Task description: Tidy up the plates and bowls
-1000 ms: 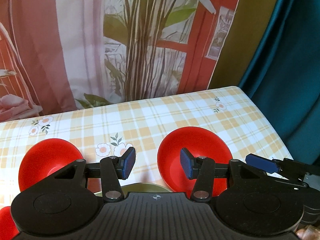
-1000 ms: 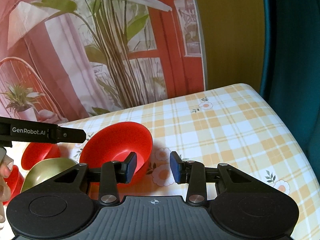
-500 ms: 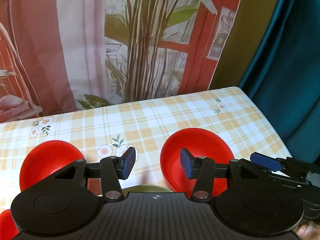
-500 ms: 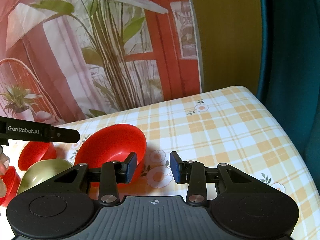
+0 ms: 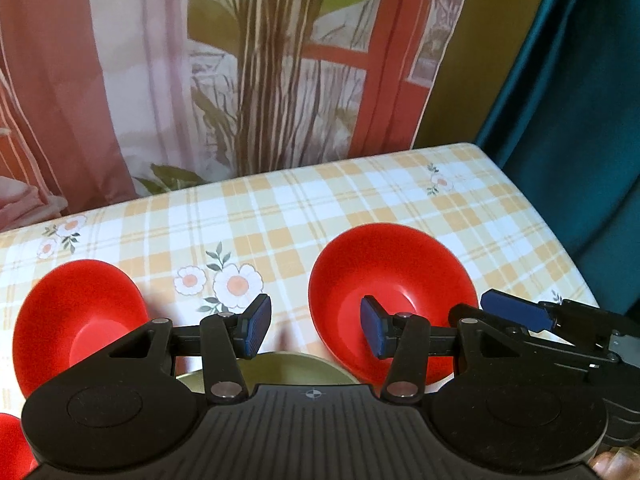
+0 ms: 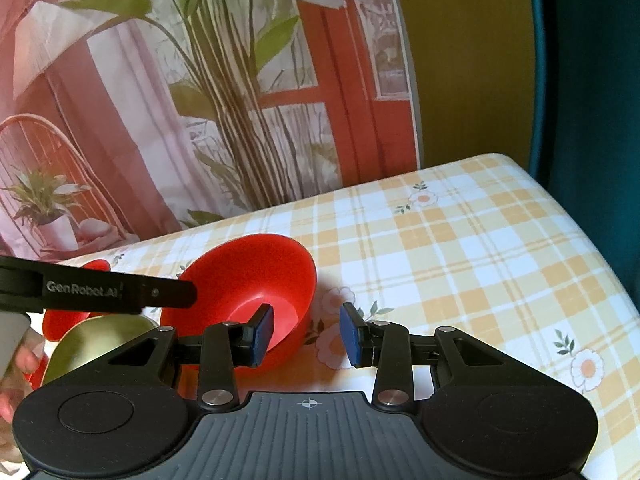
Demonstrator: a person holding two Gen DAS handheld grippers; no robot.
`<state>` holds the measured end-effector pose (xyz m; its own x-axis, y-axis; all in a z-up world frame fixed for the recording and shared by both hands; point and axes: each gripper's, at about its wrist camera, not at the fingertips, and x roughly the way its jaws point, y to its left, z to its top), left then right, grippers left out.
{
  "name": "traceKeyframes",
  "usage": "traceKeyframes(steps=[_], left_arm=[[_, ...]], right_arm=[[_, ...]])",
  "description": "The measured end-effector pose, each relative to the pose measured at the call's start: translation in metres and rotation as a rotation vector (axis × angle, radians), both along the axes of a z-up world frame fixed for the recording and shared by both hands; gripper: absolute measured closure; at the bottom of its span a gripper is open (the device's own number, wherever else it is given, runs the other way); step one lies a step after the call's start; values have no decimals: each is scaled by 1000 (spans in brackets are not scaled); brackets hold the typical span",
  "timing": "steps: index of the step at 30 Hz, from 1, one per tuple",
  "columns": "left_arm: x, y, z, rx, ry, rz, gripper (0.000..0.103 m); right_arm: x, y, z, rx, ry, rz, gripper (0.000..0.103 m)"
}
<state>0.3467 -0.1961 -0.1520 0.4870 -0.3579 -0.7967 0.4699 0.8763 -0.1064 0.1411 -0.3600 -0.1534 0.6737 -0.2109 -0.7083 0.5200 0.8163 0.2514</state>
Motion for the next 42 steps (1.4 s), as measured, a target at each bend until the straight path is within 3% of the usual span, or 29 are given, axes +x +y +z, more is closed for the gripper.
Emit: traceKeyframes(steps=[4,7,9,11,30,42], left_arm=[[2,-1,-3,-4,2,-10,53],[1,-4,-4,6,-1,-18,72],[-1,-7,-5,14,-4,-30,76],[-2,-9,-6,22,-9,-41,82],[-24,-10,29,-2,-68,-57,83],[-50,21,64,-17,-116,-28,83]], right_arm=[[1,-1,-4,9,2,-4,69],[2,-1,-7,17,2,-2,72],[3,-1,-7,17,0,0,73],[3,0,-7,22,-5,5,81],[-9,3,24,-10,-62,-20,84],[-7,34,53,-29,-94,22,84]])
